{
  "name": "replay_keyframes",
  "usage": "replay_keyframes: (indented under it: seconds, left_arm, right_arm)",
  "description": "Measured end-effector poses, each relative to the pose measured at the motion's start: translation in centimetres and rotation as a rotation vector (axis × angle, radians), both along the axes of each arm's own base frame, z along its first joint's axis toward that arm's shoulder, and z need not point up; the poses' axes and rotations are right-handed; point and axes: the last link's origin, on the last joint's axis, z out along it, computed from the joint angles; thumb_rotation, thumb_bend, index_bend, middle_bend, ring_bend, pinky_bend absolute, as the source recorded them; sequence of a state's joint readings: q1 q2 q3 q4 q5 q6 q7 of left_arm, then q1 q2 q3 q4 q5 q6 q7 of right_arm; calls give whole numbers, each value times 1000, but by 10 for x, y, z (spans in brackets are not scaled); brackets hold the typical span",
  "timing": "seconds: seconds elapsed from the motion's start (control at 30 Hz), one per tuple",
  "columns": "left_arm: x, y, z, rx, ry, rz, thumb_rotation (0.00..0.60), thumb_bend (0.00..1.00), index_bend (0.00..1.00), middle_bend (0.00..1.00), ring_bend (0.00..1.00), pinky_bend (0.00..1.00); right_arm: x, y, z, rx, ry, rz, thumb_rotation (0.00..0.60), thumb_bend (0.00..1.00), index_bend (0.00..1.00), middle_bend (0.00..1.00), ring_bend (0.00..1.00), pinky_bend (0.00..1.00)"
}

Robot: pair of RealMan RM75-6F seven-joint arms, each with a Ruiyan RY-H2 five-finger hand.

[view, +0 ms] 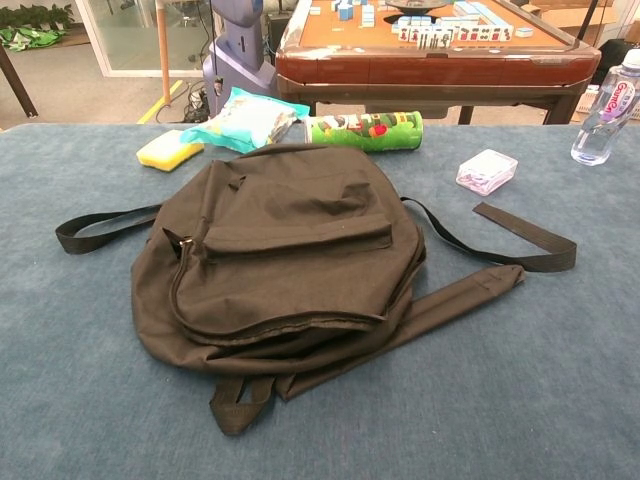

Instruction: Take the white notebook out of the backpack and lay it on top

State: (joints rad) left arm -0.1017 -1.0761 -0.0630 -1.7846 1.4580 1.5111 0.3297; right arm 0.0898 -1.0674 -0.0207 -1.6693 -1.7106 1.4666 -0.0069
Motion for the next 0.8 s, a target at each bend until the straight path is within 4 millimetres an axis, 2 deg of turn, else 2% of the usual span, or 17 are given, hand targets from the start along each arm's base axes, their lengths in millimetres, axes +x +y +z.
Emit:
replay_keyframes:
  seconds: [0.17, 0.23, 0.4, 0.8]
  left_arm:
    - [2, 0, 1, 0, -3, -8, 600, 212, 306, 330, 354, 217]
    - [2, 0, 2, 0, -4, -9, 600, 212, 306, 330, 354, 217]
    - [4, 1, 2, 2, -5, -14, 600, 212, 306, 330, 354, 217]
    - [9, 2, 3, 4, 1, -33, 600, 212, 303, 329, 354, 217]
  right_arm:
    - [20, -14, -16, 105, -6, 63, 600, 382, 340, 337, 247, 252]
    - [29, -20, -22, 144, -4, 92, 600, 332, 340, 329, 249, 252]
    - [58, -39, -43, 243, -3, 171, 600, 210, 328, 302, 245, 252]
    - [131, -91, -98, 416, -24, 285, 600, 57, 279, 272, 215, 252]
